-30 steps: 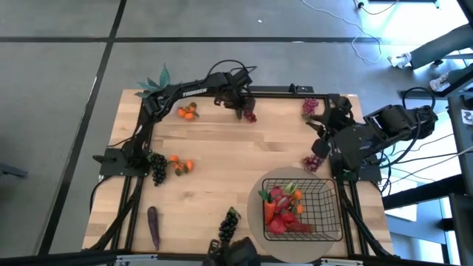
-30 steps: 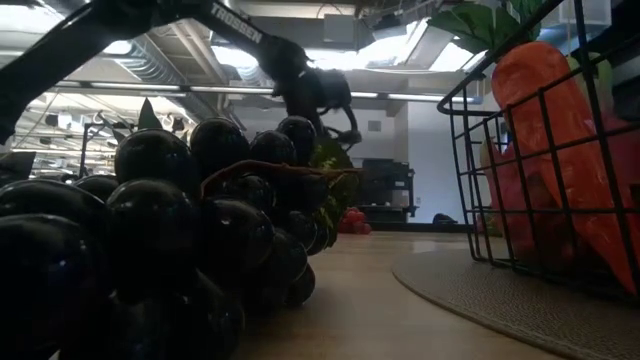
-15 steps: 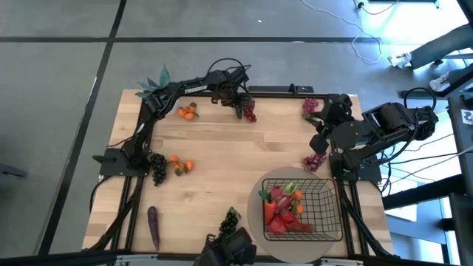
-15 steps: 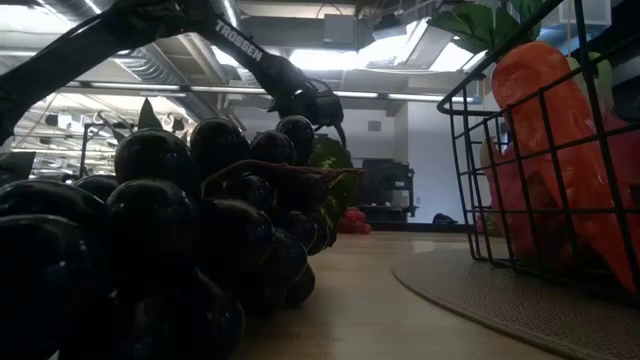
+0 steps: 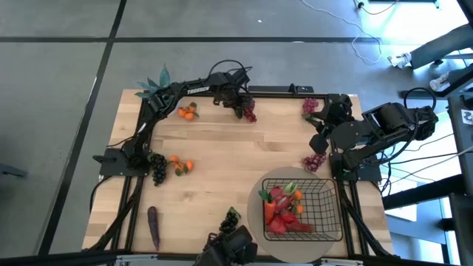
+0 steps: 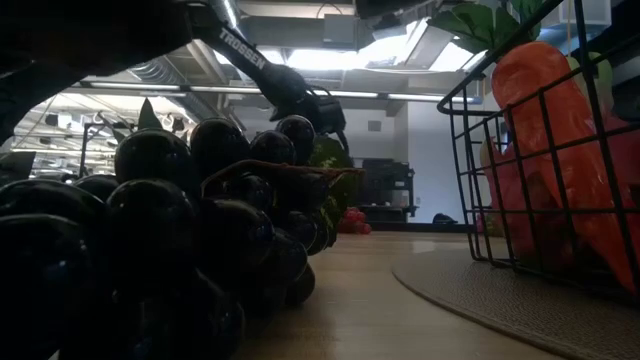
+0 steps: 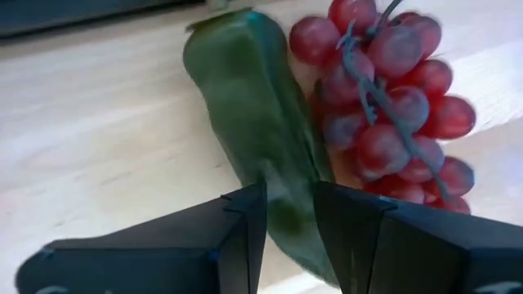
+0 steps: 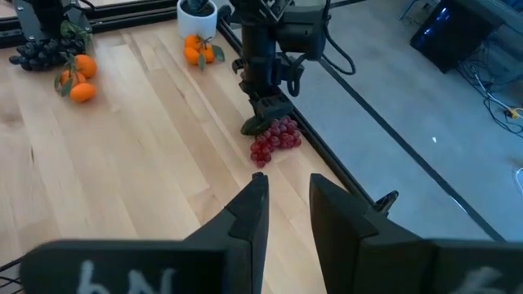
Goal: Build produce basket
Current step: Put the green chili pepper into the black wire basket
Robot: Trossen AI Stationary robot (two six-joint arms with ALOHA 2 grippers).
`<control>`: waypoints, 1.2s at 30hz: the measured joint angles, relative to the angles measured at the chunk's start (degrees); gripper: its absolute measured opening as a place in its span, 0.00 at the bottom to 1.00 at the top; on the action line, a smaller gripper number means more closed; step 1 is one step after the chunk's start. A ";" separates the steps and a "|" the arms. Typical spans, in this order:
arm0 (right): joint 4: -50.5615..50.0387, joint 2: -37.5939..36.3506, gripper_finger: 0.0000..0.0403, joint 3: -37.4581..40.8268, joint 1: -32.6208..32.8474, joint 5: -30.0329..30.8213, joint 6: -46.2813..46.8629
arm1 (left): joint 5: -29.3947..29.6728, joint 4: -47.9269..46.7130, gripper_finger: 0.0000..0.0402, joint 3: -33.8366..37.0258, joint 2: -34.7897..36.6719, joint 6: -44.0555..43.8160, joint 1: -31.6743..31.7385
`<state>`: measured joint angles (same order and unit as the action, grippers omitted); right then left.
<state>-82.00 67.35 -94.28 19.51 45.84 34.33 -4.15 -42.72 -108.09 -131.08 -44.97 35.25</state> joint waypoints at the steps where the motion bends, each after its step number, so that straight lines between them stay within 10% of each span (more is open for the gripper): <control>1: 0.00 0.00 0.19 0.00 0.00 0.00 0.07 | -0.12 -0.13 0.23 0.00 -0.01 -0.09 0.00; 36: -0.03 0.02 0.19 0.00 0.00 0.04 1.50 | 2.82 -0.84 0.23 -8.16 0.61 8.02 7.23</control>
<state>-82.03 67.37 -94.28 19.51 45.89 35.83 -1.33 -43.56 -116.25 -130.47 -36.95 42.48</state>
